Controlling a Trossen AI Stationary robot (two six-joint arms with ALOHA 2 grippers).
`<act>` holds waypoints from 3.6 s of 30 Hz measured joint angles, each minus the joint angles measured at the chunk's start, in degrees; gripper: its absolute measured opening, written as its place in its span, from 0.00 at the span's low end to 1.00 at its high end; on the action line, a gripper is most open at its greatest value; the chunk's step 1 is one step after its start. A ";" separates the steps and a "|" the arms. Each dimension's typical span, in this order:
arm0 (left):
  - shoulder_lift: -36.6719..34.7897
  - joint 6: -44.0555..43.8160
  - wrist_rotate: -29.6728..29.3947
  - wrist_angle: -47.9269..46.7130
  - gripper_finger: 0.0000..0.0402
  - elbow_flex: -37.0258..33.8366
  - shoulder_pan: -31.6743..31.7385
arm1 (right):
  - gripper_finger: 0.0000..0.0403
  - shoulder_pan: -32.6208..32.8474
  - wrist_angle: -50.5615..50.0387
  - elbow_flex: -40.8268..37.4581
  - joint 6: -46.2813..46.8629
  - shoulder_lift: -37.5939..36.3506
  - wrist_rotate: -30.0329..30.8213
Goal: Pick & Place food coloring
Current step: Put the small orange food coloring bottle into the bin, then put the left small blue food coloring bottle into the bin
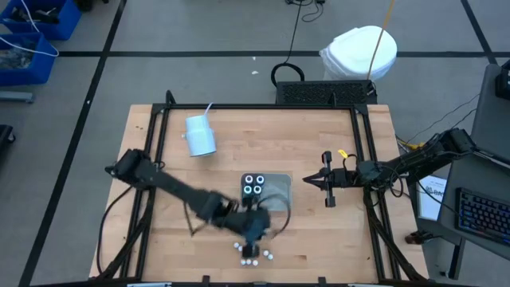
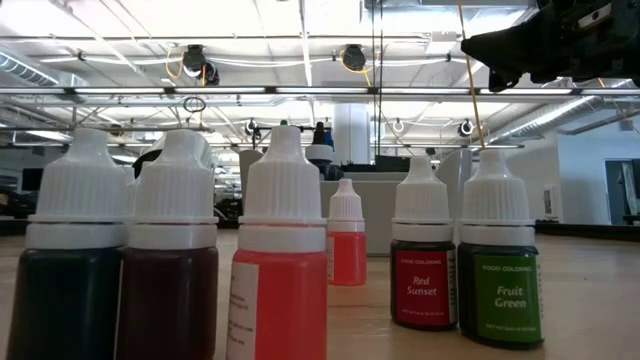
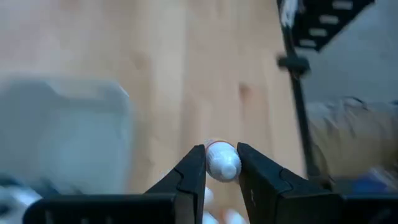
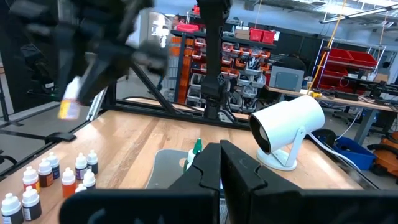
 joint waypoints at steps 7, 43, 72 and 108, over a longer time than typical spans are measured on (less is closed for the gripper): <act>0.31 15.15 2.74 -2.99 0.20 4.11 11.05 | 0.00 0.00 -0.93 0.04 -0.07 0.03 0.00; 16.89 33.28 9.03 1.42 0.20 3.41 20.49 | 0.00 -0.15 -1.62 0.04 -2.62 0.01 0.19; 19.48 36.23 11.48 1.92 0.20 3.43 21.16 | 0.00 -0.15 -1.16 0.00 -2.61 0.01 0.02; 19.38 16.83 11.88 -41.86 0.65 36.02 13.22 | 0.00 -0.15 -0.82 0.00 -3.05 -0.01 0.00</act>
